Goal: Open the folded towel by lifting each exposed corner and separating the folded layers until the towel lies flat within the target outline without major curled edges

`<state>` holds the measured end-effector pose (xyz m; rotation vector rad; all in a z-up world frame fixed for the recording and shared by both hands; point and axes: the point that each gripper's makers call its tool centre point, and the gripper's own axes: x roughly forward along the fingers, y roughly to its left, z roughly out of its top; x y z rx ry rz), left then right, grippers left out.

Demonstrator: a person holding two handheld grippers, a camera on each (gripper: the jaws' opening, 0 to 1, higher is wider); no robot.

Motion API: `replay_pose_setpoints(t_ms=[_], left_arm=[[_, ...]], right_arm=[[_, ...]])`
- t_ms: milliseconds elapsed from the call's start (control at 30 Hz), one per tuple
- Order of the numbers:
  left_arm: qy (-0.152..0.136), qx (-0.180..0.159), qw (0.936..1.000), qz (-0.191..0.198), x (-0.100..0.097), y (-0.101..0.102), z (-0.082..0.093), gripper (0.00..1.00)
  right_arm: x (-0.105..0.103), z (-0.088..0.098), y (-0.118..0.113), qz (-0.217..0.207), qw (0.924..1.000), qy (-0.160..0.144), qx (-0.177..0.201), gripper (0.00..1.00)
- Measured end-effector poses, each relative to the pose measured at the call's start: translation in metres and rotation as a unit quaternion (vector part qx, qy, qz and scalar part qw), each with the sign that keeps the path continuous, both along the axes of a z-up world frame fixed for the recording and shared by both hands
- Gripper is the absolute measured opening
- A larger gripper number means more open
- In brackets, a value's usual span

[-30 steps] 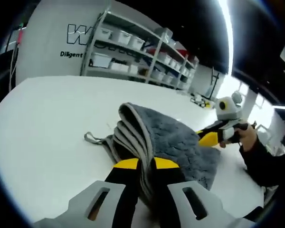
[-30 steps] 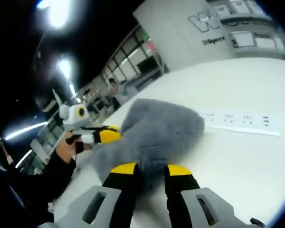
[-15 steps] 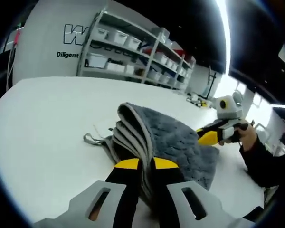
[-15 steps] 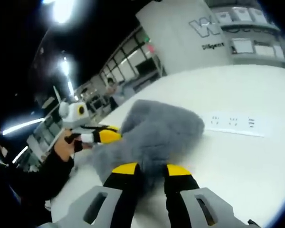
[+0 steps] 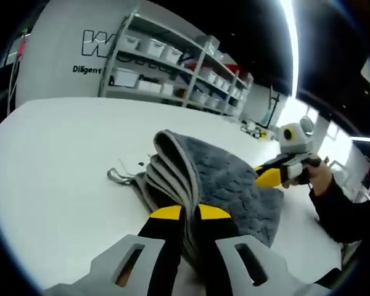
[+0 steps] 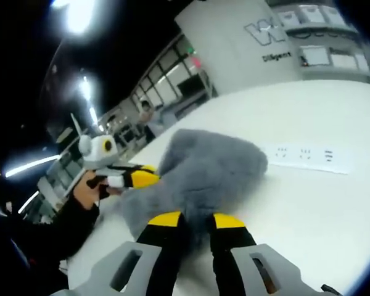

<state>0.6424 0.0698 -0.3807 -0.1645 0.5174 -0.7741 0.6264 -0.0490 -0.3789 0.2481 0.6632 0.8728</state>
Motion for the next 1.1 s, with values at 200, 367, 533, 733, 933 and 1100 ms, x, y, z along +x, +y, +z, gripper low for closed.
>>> replay_pose_setpoints(t_ms=[200,367,533,733,933,1100], left_arm=[[0.0,0.003,1.0,-0.005,-0.005,-0.002,0.001,0.06],[-0.002,0.009,0.9999,-0.007,-0.012,-0.003,0.001,0.06],[-0.003,0.01,0.9999,-0.013,-0.028,-0.006,0.001,0.06],[-0.004,0.012,0.9999,-0.006,-0.04,-0.006,0.0,0.06],[-0.018,0.018,0.9997,0.004,-0.052,-0.006,0.002,0.06],[-0.023,0.012,0.9997,0.006,-0.064,-0.005,0.002,0.06]], right_arm=[[-0.013,0.002,-0.001,0.0,0.9999,-0.009,-0.005,0.13],[-0.023,0.0,-0.003,-0.003,0.9999,-0.01,-0.003,0.13],[-0.036,-0.001,-0.005,-0.01,0.9997,-0.021,0.003,0.1],[-0.046,0.001,-0.001,-0.018,0.9987,-0.047,0.006,0.07],[-0.06,0.002,0.001,-0.016,0.9975,-0.068,-0.006,0.07],[-0.068,0.0,-0.001,-0.026,0.9975,-0.065,-0.002,0.08]])
